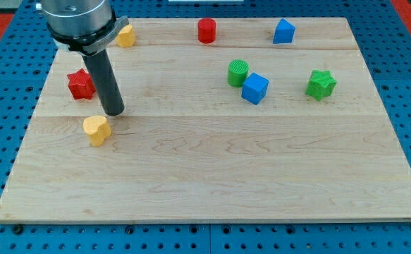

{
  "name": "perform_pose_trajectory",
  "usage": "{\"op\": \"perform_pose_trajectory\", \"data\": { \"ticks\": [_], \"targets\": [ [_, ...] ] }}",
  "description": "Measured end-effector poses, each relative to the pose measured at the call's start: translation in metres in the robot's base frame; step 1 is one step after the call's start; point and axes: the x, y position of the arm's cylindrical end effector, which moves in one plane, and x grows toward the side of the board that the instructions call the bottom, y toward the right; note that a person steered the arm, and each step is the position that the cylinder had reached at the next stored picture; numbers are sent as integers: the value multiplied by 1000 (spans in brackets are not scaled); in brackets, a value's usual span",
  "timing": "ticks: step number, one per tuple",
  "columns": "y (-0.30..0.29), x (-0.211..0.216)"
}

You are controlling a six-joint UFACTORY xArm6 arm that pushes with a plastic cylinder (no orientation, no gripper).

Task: Slide yellow heart towards bottom left

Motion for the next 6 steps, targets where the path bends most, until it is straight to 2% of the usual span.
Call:
{"op": "perform_pose_trajectory", "data": {
  "ticks": [1,2,3,4,5,6],
  "targets": [
    [-23,59],
    [-27,69],
    [1,22],
    [51,-85],
    [134,-140],
    [169,-137]
  ]
}}
